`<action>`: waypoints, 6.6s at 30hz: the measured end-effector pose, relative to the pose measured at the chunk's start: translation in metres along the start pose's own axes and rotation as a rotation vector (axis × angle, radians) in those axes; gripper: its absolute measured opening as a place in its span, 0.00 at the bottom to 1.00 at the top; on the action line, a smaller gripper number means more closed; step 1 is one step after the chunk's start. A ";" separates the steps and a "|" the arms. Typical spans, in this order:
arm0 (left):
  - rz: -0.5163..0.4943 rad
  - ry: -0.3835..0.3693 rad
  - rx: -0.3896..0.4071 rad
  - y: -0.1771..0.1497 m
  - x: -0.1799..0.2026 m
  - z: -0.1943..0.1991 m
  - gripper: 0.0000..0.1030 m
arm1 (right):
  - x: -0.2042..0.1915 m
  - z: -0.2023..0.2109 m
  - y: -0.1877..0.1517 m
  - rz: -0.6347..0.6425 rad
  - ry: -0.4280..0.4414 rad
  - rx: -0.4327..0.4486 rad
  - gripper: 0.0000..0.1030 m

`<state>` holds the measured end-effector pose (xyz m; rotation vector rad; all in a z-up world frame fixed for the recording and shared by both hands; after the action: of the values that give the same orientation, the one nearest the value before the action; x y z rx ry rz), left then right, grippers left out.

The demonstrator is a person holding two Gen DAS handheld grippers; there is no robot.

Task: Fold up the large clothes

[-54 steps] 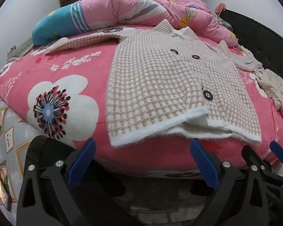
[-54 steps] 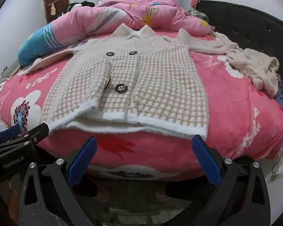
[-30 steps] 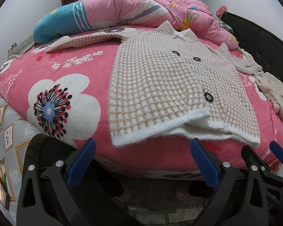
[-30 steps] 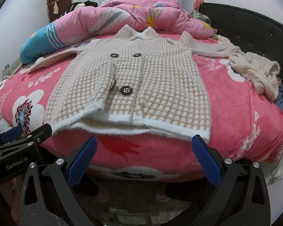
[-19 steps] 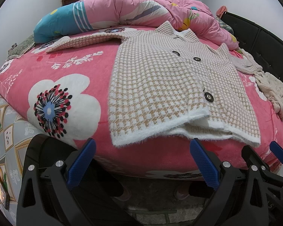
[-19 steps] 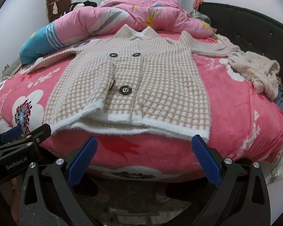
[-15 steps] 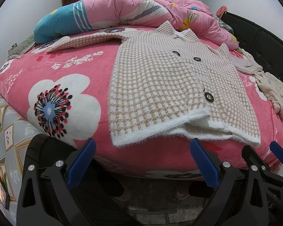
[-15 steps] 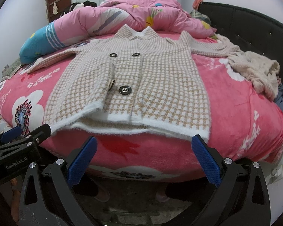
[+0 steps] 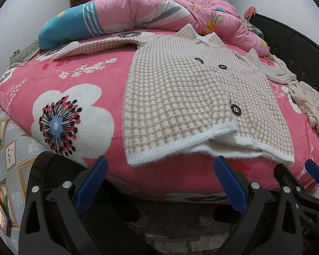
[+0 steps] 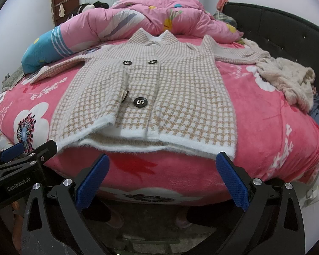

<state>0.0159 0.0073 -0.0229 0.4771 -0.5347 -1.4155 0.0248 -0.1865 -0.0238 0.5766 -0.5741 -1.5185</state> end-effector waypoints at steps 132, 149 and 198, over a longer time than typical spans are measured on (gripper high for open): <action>0.192 -0.034 0.145 0.127 -0.151 -0.057 0.69 | 0.070 -0.074 0.146 0.016 0.288 -0.002 0.91; 0.674 0.127 -0.083 0.277 -0.311 -0.265 0.41 | -0.095 -0.249 0.179 0.351 0.210 -0.188 0.93; -0.014 -0.259 -0.043 0.152 0.022 -0.189 0.95 | 0.012 -0.188 0.117 0.164 0.199 -0.336 0.92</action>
<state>0.2527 -0.0002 -0.0798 0.2644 -0.7080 -1.5090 0.2368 -0.2026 -0.0854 0.4030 -0.2005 -1.3460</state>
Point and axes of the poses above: each gripper's, at about its wrist camera, not at the fingertips, and z roughly against the way its jaws point, x to its right, y to its top, the point moved 3 cm from there along -z, roughly the way its jaws point, and after that the axes turned 1 degree about y, right-handed, at the moved point
